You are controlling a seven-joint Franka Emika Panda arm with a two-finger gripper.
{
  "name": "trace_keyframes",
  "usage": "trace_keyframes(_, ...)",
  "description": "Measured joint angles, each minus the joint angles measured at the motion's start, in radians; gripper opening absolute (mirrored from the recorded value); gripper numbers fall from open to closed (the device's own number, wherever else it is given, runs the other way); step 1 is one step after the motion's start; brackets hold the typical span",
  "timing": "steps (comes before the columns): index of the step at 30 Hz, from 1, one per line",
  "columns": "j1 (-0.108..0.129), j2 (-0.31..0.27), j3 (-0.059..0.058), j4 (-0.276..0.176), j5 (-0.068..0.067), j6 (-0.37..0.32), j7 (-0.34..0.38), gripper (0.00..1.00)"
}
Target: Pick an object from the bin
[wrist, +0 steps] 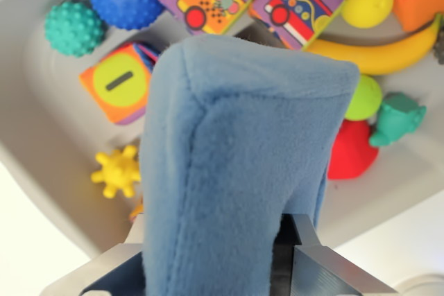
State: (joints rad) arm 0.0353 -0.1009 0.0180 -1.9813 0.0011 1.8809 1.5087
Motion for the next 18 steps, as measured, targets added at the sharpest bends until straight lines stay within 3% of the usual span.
trace_keyframes(18,0.000,-0.001,0.000,0.010,0.000,-0.010,0.000,0.00)
